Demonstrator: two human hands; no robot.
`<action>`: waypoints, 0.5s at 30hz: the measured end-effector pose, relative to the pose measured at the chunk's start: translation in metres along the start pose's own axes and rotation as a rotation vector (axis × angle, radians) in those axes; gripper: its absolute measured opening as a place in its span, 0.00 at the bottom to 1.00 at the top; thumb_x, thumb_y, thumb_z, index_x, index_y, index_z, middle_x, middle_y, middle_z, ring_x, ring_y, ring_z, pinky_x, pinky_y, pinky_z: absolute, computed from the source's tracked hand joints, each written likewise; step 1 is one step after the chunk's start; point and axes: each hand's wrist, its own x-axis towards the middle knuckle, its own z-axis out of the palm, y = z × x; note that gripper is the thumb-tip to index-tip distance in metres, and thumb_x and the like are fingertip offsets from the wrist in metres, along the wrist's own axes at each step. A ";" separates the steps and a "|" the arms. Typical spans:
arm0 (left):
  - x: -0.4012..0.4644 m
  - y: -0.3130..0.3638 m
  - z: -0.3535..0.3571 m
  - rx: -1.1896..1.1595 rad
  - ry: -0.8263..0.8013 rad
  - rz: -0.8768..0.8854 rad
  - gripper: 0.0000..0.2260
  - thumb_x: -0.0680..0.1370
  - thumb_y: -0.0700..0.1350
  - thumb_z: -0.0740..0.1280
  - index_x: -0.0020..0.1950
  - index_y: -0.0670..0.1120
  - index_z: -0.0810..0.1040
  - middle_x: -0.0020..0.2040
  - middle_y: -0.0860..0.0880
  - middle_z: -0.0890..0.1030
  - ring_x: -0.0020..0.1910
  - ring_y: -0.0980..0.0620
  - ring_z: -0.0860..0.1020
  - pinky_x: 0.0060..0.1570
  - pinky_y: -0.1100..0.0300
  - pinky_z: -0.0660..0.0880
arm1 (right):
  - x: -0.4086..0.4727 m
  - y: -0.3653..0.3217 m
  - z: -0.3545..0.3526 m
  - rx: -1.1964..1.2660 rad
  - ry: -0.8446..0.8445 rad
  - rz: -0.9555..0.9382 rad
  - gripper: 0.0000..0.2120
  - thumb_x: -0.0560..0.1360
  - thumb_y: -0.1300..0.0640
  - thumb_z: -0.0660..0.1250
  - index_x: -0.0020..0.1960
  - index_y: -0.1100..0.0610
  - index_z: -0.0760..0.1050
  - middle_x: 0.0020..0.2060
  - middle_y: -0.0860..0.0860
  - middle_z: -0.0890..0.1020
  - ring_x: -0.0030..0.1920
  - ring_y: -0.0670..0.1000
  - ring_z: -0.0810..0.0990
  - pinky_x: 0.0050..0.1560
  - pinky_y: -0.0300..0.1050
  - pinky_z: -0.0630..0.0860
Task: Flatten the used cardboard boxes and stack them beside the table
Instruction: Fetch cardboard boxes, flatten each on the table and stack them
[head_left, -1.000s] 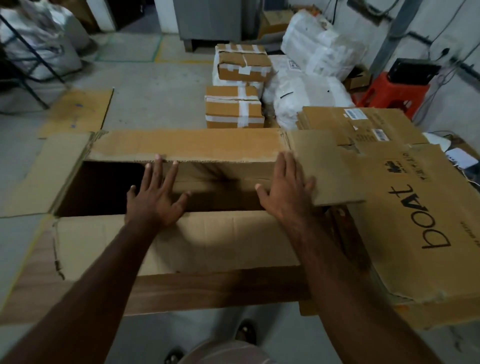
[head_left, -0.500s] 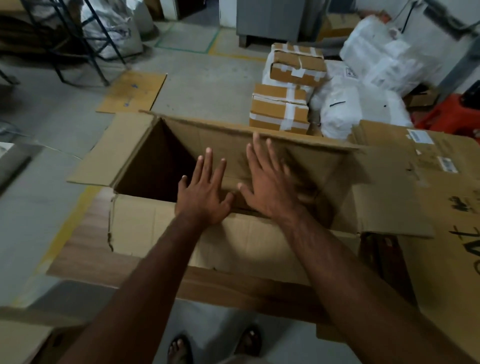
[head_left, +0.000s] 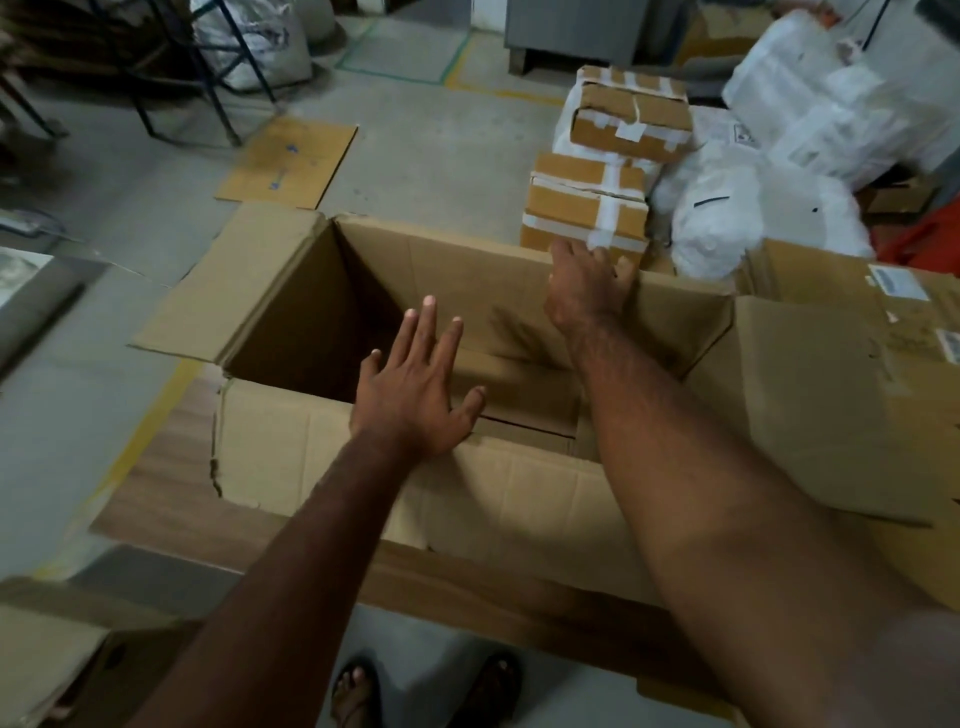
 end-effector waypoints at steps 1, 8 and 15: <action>0.001 0.000 0.001 0.002 -0.004 -0.003 0.38 0.80 0.68 0.51 0.83 0.54 0.40 0.82 0.49 0.33 0.82 0.49 0.37 0.77 0.40 0.55 | 0.001 0.000 0.004 -0.004 0.022 0.007 0.24 0.78 0.59 0.66 0.72 0.47 0.69 0.70 0.49 0.75 0.72 0.55 0.68 0.72 0.64 0.57; 0.001 0.001 -0.002 0.002 -0.035 -0.006 0.38 0.80 0.68 0.51 0.83 0.54 0.41 0.83 0.49 0.35 0.82 0.48 0.38 0.77 0.39 0.56 | 0.003 0.003 -0.006 0.020 -0.035 -0.020 0.26 0.79 0.56 0.66 0.76 0.49 0.65 0.73 0.50 0.72 0.74 0.56 0.67 0.75 0.64 0.56; 0.000 0.004 -0.008 -0.035 -0.024 0.004 0.35 0.82 0.66 0.51 0.84 0.52 0.47 0.84 0.49 0.43 0.83 0.48 0.45 0.76 0.41 0.56 | -0.095 -0.001 -0.039 0.197 -0.039 -0.078 0.30 0.80 0.45 0.64 0.79 0.52 0.62 0.80 0.52 0.63 0.78 0.55 0.61 0.75 0.59 0.60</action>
